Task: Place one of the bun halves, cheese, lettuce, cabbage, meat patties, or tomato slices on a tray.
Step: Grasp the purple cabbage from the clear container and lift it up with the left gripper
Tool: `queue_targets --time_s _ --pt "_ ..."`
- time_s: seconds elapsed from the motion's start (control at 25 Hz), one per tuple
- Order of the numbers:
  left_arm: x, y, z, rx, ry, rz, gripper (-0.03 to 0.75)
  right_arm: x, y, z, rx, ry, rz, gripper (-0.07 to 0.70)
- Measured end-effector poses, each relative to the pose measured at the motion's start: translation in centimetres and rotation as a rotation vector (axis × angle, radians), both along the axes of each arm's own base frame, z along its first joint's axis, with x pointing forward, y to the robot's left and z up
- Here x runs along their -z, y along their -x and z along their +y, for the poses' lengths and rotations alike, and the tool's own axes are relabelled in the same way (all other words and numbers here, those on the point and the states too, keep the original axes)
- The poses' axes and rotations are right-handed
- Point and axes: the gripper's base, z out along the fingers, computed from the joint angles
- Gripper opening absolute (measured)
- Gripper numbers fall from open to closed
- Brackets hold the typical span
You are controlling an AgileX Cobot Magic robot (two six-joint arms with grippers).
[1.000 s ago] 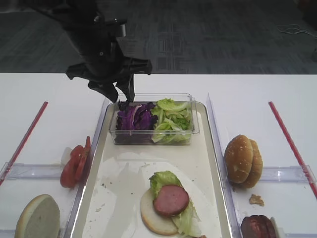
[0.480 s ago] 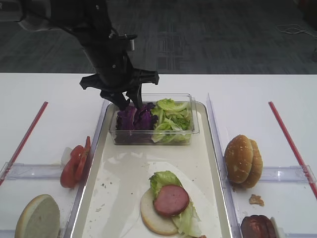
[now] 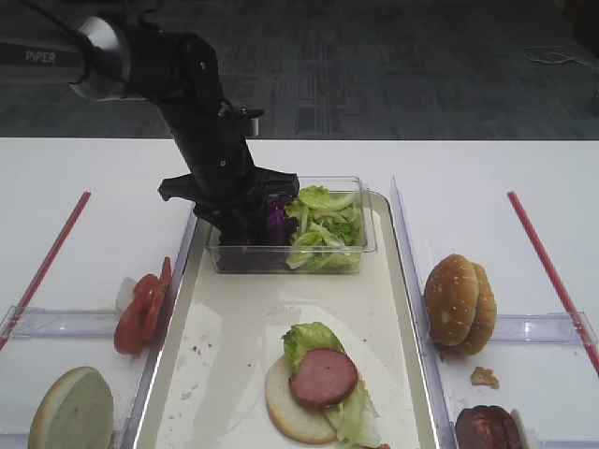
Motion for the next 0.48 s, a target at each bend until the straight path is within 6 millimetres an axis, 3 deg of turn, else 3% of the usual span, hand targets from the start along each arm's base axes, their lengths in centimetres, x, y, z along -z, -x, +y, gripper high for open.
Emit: queue_targets --time_s 0.48 --pt "0.68 -0.20 -0.07 0.015 -0.009 0.006 0.227 0.00 0.00 0.00 0.000 0.000 0.000 0.024"
